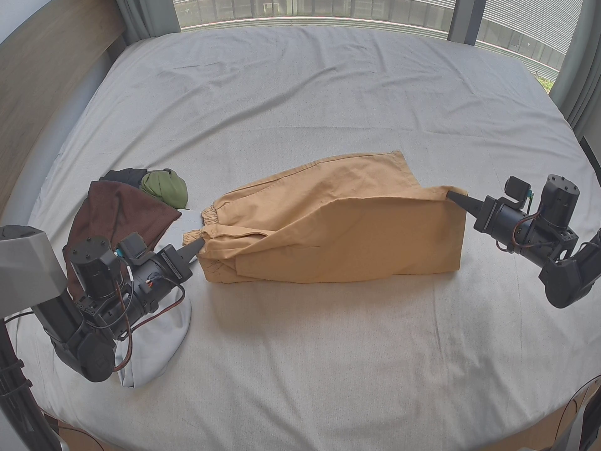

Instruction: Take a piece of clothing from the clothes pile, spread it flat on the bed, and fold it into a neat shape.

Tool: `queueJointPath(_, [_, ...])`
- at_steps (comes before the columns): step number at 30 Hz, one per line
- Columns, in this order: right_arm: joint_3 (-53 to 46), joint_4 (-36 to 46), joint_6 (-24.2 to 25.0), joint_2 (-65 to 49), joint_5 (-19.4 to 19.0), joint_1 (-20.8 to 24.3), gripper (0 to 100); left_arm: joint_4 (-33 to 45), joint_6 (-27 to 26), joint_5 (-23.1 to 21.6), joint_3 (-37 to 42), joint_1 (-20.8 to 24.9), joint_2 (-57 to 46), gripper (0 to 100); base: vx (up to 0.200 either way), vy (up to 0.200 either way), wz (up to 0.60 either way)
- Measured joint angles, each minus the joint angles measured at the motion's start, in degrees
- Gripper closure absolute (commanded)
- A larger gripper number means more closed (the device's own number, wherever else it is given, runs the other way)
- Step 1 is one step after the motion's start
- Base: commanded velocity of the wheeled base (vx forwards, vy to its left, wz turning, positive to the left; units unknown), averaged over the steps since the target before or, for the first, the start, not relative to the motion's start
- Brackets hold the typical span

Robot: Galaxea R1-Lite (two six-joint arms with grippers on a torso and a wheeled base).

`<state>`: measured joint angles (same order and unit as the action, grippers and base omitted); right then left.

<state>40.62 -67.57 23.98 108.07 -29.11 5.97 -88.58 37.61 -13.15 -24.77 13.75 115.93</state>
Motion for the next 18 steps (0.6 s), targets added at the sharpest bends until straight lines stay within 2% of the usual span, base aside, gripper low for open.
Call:
queueJointPath(9, [6.7, 3.1, 0.0, 0.5, 0.1, -0.8, 100, 0.0, 2.3, 1.0, -4.7, 0.7, 0.2, 100, 0.0, 0.0, 0.0])
queueJointPath(18, [12.6, 5.3, 0.0, 2.6, 0.1, -1.8, 100, 0.0, 2.4, 1.4, -5.8, 0.9, 0.5, 100, 0.0, 0.0, 0.0])
